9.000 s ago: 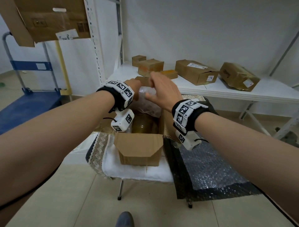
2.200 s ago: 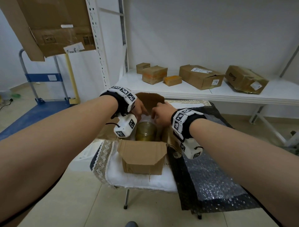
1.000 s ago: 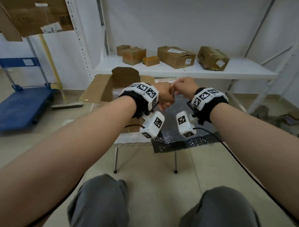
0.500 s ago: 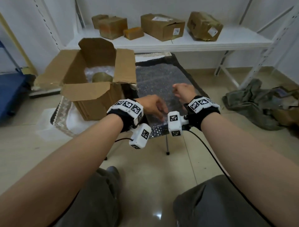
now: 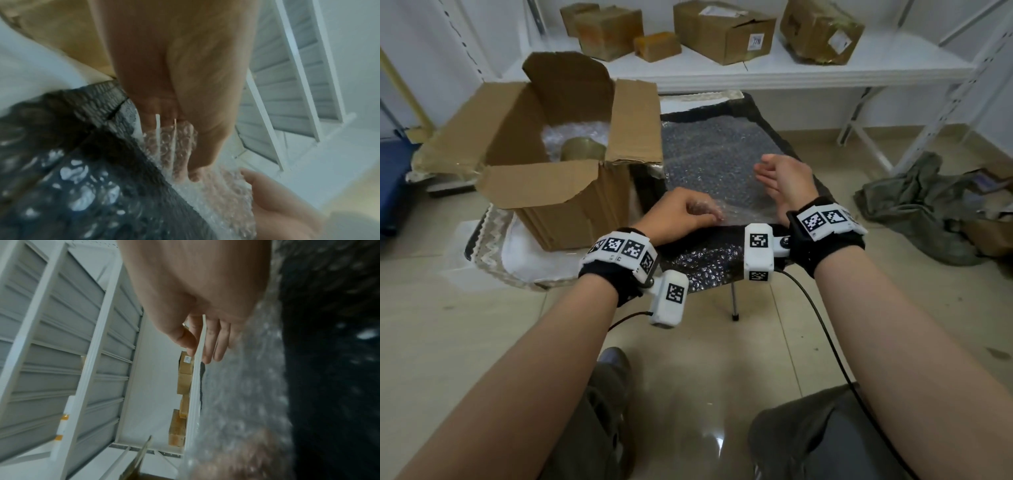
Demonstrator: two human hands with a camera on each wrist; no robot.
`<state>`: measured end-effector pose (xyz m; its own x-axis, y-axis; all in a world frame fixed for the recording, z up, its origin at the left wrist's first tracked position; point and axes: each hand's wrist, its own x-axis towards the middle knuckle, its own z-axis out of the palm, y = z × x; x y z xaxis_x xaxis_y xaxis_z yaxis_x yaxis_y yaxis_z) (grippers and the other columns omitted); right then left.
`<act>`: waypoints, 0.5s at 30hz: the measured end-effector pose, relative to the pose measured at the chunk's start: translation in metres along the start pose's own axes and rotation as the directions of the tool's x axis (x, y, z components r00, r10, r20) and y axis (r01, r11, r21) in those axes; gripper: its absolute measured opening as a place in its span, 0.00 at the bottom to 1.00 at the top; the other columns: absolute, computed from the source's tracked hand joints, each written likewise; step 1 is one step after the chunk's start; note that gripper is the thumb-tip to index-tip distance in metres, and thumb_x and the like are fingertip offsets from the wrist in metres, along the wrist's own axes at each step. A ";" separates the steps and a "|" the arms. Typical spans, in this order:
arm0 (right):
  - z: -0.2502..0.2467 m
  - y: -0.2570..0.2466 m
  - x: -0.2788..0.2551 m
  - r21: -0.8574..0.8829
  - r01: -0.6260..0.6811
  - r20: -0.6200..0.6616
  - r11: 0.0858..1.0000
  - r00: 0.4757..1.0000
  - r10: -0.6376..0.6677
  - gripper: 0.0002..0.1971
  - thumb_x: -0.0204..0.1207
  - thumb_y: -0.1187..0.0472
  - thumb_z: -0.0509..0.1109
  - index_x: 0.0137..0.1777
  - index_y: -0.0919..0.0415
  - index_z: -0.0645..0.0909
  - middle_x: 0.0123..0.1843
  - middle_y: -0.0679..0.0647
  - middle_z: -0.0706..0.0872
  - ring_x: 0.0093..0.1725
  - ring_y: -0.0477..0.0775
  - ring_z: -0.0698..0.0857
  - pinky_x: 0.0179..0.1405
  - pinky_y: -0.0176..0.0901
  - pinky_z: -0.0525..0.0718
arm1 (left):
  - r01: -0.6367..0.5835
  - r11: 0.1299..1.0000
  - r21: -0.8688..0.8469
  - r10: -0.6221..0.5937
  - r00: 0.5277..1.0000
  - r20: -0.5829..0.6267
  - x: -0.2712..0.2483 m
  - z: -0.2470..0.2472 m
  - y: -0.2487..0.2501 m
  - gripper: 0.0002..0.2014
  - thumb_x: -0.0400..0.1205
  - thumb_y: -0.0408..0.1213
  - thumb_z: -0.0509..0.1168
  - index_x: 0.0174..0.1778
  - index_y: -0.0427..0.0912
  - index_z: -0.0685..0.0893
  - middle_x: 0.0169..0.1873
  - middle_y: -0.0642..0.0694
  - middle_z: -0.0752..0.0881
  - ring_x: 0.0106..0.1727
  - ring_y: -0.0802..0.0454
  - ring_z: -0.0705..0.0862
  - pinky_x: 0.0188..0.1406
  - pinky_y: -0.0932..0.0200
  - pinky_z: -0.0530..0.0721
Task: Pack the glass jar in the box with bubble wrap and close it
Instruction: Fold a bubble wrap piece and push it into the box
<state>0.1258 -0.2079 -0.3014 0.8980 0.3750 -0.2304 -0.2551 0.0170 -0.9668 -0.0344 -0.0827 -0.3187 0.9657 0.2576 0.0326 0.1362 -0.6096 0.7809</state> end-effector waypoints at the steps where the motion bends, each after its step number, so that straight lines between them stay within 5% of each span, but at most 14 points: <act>1: -0.002 -0.006 -0.001 0.020 0.038 -0.019 0.999 0.999 -0.037 0.06 0.80 0.66 0.65 0.49 0.61 0.84 0.49 0.59 0.90 0.47 0.52 0.89 0.45 0.33 0.83 | 0.020 0.998 -0.058 -0.022 0.999 -0.040 -0.001 0.000 -0.002 0.07 0.81 0.34 0.70 0.53 0.43 0.90 0.49 0.50 0.91 0.48 0.65 0.87 0.55 0.69 0.80; 3: -0.009 -0.017 -0.003 0.037 0.122 -0.100 0.992 0.988 -0.118 0.06 0.80 0.67 0.64 0.45 0.60 0.82 0.42 0.57 0.90 0.42 0.52 0.89 0.40 0.35 0.85 | 0.050 0.989 -0.136 -0.064 0.993 -0.102 -0.002 -0.001 -0.004 0.08 0.82 0.34 0.69 0.55 0.40 0.89 0.49 0.47 0.91 0.50 0.60 0.87 0.57 0.66 0.81; 6: -0.025 -0.028 -0.006 0.014 0.218 -0.273 0.976 0.940 -0.206 0.09 0.81 0.64 0.63 0.40 0.58 0.81 0.33 0.54 0.89 0.35 0.51 0.89 0.49 0.44 0.89 | 0.044 0.967 -0.253 -0.092 0.979 -0.184 -0.002 -0.003 -0.007 0.09 0.85 0.31 0.64 0.57 0.34 0.86 0.50 0.45 0.90 0.48 0.63 0.88 0.56 0.67 0.83; 9: -0.041 -0.030 -0.008 -0.030 0.251 -0.321 0.967 0.914 -0.247 0.12 0.81 0.53 0.61 0.43 0.58 0.83 0.33 0.53 0.90 0.42 0.55 0.91 0.58 0.52 0.87 | 0.048 0.925 -0.378 -0.156 0.953 -0.260 -0.004 -0.003 -0.009 0.07 0.87 0.30 0.61 0.56 0.34 0.84 0.42 0.47 0.89 0.39 0.65 0.88 0.48 0.65 0.86; 11: -0.049 -0.024 -0.008 -0.072 0.181 -0.248 0.981 0.949 -0.194 0.22 0.81 0.42 0.57 0.48 0.60 0.85 0.36 0.53 0.92 0.51 0.58 0.90 0.65 0.57 0.81 | 0.051 0.900 -0.433 -0.193 0.937 -0.290 -0.005 -0.003 -0.012 0.06 0.87 0.31 0.61 0.51 0.42 0.83 0.40 0.47 0.89 0.42 0.56 0.89 0.51 0.55 0.87; 15: -0.053 -0.005 -0.007 -0.110 0.072 0.066 0.991 0.996 -0.065 0.38 0.68 0.22 0.55 0.52 0.55 0.87 0.46 0.55 0.94 0.66 0.62 0.83 0.75 0.68 0.67 | 0.077 0.857 -0.510 -0.254 0.924 -0.287 -0.007 -0.003 -0.013 0.05 0.88 0.33 0.60 0.53 0.41 0.81 0.39 0.45 0.88 0.38 0.52 0.90 0.40 0.58 0.88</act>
<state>0.1399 -0.2595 -0.3003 0.8870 0.4335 -0.1590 -0.1484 -0.0584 -0.9872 -0.0433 -0.0744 -0.3277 0.7942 0.6076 0.0108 0.0784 -0.1201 0.9897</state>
